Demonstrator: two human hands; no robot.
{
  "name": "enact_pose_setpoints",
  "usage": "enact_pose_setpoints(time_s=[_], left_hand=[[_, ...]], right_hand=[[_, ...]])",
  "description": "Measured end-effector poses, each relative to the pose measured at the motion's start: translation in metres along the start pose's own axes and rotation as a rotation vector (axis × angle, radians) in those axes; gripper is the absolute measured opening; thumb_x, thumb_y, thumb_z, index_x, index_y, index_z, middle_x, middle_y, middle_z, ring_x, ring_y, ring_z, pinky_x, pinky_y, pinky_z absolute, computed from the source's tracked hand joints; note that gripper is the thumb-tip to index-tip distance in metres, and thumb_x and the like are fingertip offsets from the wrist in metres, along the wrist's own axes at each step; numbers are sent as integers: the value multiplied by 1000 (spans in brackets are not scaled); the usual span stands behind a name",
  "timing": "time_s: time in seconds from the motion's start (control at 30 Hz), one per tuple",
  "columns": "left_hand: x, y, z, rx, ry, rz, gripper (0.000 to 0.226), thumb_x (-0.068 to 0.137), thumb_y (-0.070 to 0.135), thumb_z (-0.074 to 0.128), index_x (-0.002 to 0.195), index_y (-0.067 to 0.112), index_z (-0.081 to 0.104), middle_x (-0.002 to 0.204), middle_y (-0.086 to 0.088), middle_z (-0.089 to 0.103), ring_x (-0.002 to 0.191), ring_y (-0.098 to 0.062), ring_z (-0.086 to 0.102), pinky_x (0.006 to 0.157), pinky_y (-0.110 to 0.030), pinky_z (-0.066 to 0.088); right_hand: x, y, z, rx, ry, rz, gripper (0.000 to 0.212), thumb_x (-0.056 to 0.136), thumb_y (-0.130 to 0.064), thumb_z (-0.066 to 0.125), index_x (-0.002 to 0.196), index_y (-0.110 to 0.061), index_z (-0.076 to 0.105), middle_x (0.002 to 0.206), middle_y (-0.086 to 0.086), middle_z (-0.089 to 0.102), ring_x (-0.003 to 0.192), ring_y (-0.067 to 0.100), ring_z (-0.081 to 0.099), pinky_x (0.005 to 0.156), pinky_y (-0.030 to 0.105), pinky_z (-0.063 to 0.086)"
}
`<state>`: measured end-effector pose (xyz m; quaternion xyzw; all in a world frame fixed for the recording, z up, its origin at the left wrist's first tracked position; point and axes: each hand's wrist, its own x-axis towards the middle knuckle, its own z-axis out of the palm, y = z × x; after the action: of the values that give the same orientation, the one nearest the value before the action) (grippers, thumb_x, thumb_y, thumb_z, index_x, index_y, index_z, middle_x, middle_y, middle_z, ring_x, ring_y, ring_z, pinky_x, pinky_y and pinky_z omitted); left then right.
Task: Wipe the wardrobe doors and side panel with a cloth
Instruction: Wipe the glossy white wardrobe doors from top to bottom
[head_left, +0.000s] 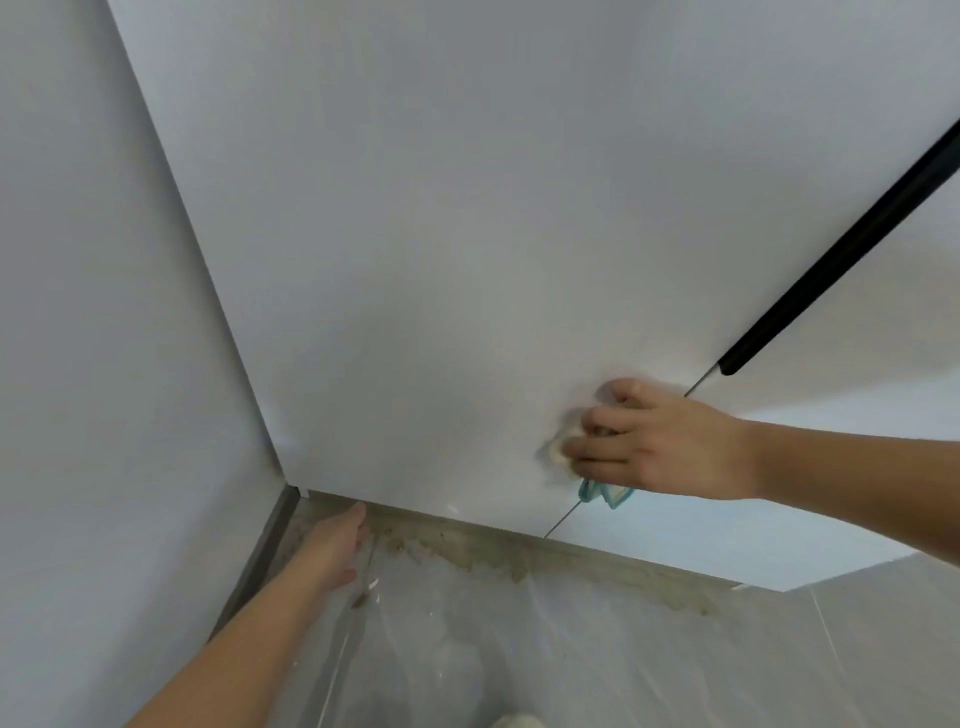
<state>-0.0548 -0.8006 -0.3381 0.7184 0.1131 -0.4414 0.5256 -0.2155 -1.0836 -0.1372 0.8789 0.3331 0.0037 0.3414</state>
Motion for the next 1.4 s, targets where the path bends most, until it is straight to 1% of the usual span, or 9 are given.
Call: enact_pose_setpoints(time_s=[0.13,0.53,0.67,0.83,0.93,1.07,1.2,1.3,1.4], left_hand=[[-13,12,9,22,-47,8,53,102,38,40,145,7,37,143,-10,48,133,-24,43,103,-43,37],[-36,75,16,10,-89,97,51,102,35,41,140,0,41,140,-15,50,133,-29,41,107,-47,35],[-35,79,13,-44,-100,65,51,102,35,41,138,0,42,139,-16,49,132,-29,41,105,-47,34],[-32,86,6,-73,-154,-65,52,102,34,40,140,-2,39,139,-18,48,132,-32,41,108,-49,33],[-29,91,5,-54,-198,-105,52,102,34,38,141,-1,38,140,-18,48,132,-32,41,106,-47,34],[-21,83,7,-50,-200,-124,50,102,32,38,139,-2,41,137,-17,50,130,-31,43,107,-47,36],[-9,66,5,-61,-198,-170,49,102,32,41,138,0,43,134,-16,53,127,-29,47,103,-44,39],[-1,52,-2,-60,-186,-185,47,102,32,41,136,1,46,130,-14,56,120,-27,50,95,-42,40],[5,42,-10,-65,-161,-183,45,101,32,42,135,2,48,131,-14,56,112,-24,51,93,-42,40]], right_hand=[[-26,39,-60,-58,75,115,33,95,-3,40,111,-21,63,118,-3,63,98,26,57,89,43,30],[-58,115,-170,-234,357,332,24,98,-5,50,105,-12,71,117,3,69,95,34,61,83,42,29],[-44,86,-132,-28,347,282,38,106,-12,34,103,-7,72,116,7,69,102,32,49,84,41,35],[-12,36,-56,17,298,152,20,100,-8,50,95,-10,69,109,4,67,100,29,56,87,37,44],[9,4,-8,-5,254,80,22,96,-1,50,89,-12,68,104,2,65,100,27,58,90,34,45],[34,-41,56,-17,198,-3,17,91,-2,57,81,-12,67,98,3,62,102,28,50,95,35,37],[54,-80,108,11,142,-87,26,90,-9,59,66,-16,67,84,-1,61,90,25,56,95,35,33],[71,-106,137,19,49,-134,22,79,-11,68,59,-20,65,72,-4,59,84,21,55,92,32,33],[83,-122,155,0,-123,-200,17,73,-22,72,57,-26,66,73,-8,60,88,19,56,93,32,30]])
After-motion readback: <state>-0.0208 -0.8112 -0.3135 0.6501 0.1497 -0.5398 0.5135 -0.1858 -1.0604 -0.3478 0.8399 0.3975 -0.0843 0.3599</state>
